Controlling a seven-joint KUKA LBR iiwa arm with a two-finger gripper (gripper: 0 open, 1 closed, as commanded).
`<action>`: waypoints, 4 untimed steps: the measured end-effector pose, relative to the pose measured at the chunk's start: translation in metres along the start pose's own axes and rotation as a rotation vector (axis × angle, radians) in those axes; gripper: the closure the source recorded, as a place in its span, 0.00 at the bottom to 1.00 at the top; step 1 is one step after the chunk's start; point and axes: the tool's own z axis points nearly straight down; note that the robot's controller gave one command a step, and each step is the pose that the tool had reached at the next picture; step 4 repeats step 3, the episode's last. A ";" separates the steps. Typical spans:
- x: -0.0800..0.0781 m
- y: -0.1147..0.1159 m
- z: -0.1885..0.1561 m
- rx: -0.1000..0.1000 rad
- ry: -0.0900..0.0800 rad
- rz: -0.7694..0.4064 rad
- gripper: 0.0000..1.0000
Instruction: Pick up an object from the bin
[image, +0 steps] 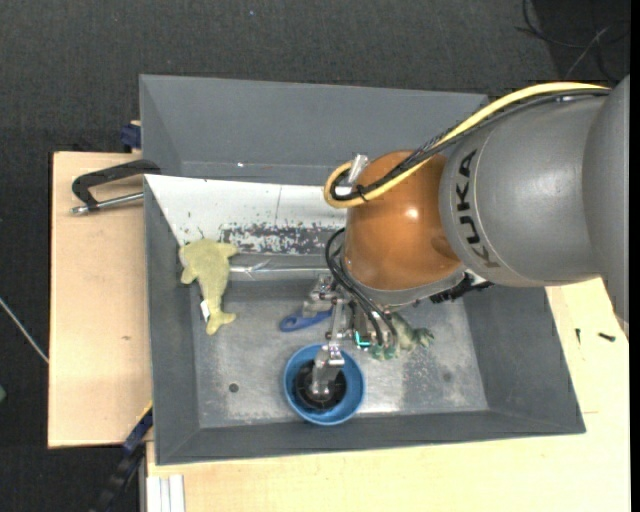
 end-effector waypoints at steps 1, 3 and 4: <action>0.004 -0.011 0.061 -0.003 -0.022 0.052 0.00; 0.003 -0.031 -0.068 -0.003 -0.021 0.094 1.00; 0.003 -0.031 -0.068 -0.003 -0.021 0.094 1.00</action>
Offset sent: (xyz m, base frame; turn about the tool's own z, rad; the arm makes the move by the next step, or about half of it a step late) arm -0.0108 -0.0137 -0.0780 0.0534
